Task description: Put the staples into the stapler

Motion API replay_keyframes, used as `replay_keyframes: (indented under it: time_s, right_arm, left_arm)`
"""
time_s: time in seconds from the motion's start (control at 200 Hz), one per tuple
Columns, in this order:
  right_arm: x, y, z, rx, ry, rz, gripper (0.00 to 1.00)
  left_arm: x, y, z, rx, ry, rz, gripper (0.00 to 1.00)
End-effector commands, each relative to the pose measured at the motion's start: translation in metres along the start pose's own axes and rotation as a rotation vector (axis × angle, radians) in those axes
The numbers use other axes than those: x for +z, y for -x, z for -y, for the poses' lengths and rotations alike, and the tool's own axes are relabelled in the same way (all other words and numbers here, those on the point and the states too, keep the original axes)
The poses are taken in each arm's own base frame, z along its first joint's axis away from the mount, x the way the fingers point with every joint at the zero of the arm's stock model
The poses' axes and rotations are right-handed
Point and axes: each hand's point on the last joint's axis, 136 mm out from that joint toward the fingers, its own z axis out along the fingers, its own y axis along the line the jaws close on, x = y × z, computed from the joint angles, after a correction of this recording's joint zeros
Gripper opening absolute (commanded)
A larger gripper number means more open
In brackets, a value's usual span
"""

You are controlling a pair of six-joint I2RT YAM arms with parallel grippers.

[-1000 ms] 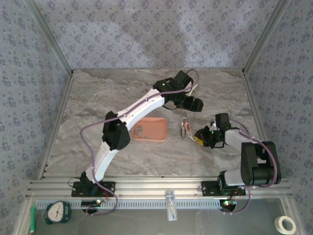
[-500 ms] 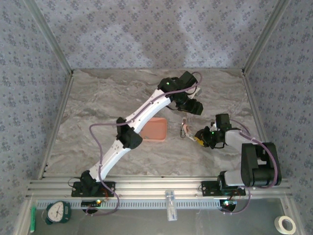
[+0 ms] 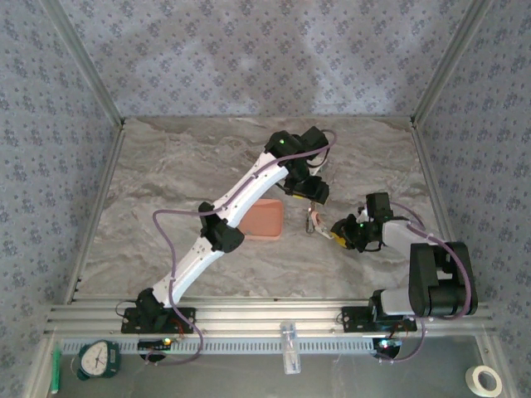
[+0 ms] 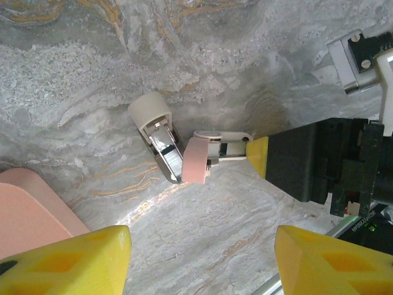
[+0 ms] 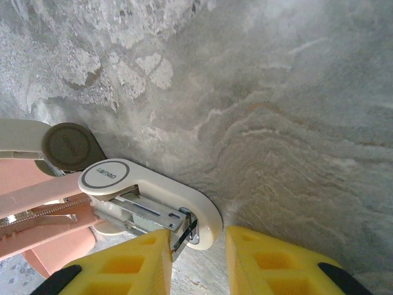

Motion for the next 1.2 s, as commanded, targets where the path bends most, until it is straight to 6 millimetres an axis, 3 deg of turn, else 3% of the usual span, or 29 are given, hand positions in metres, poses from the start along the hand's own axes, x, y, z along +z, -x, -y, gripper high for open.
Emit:
replay_keyframes:
  time_s: [0.0,0.17,0.36,0.63,1.194]
  right_arm:
    - [-0.003,0.001,0.015,0.008,-0.068,0.022,0.30]
    - [-0.005,0.003,0.013,0.001,-0.065,0.029,0.30]
    - [-0.006,0.007,0.009,-0.010,-0.064,0.037,0.30]
    - [-0.006,0.007,0.010,-0.012,-0.067,0.037,0.30]
    - [-0.004,0.009,0.012,-0.007,-0.058,0.054,0.30]
  left_arm:
    - [-0.006,0.001,0.013,0.001,-0.051,0.024,0.62]
    - [0.014,0.000,0.009,-0.037,-0.043,-0.008,0.60]
    - [0.020,0.002,0.000,-0.037,-0.013,-0.006,0.60]
    - [0.042,0.000,0.009,-0.059,-0.067,-0.047,0.54]
    - [0.060,-0.010,0.019,-0.084,-0.109,-0.103,0.53]
